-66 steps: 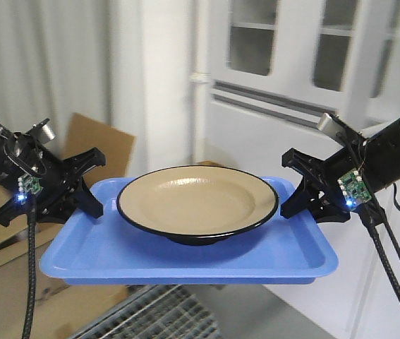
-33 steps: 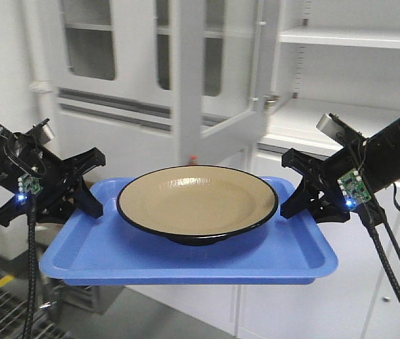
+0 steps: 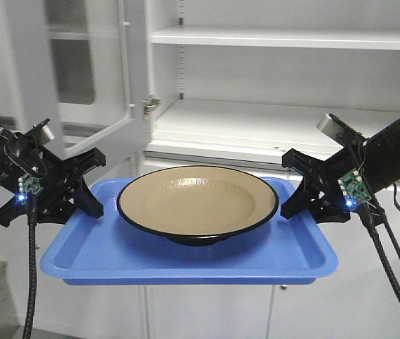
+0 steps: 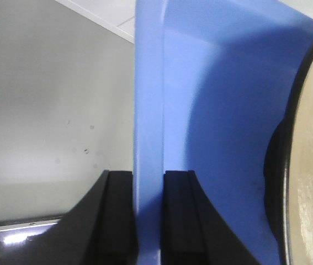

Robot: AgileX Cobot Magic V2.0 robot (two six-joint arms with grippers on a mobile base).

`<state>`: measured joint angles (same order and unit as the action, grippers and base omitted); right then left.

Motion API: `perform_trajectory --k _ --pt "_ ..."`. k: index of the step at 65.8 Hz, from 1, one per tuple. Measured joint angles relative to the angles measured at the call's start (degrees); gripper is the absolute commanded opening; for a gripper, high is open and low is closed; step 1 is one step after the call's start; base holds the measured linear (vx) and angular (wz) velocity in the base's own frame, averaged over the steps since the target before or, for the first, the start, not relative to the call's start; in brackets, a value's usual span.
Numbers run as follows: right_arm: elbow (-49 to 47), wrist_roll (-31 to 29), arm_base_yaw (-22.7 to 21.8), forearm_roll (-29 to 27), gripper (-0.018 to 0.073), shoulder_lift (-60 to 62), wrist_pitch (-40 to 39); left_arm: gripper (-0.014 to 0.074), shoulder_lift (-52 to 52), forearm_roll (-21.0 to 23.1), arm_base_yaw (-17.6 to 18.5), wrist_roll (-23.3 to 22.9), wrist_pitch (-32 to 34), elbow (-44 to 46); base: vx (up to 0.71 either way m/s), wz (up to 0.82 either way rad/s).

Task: Place disk in tray to left cabinet
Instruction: 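Hold the tray level with both grippers while driving to the cabinet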

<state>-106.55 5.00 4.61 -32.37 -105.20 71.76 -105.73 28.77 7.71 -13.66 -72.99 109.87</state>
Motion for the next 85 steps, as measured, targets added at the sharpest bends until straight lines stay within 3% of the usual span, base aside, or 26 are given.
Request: perform_trajectory --k 35,85 --pt "0.0 0.0 0.0 0.0 -0.0005 0.0 0.05 0.0 0.0 0.05 0.0 0.0 0.0 0.0 0.19 -0.31" --pt "0.0 0.0 0.0 0.0 -0.0005 0.0 0.05 0.0 0.0 0.0 0.0 0.0 0.0 0.0 0.3 -0.05"
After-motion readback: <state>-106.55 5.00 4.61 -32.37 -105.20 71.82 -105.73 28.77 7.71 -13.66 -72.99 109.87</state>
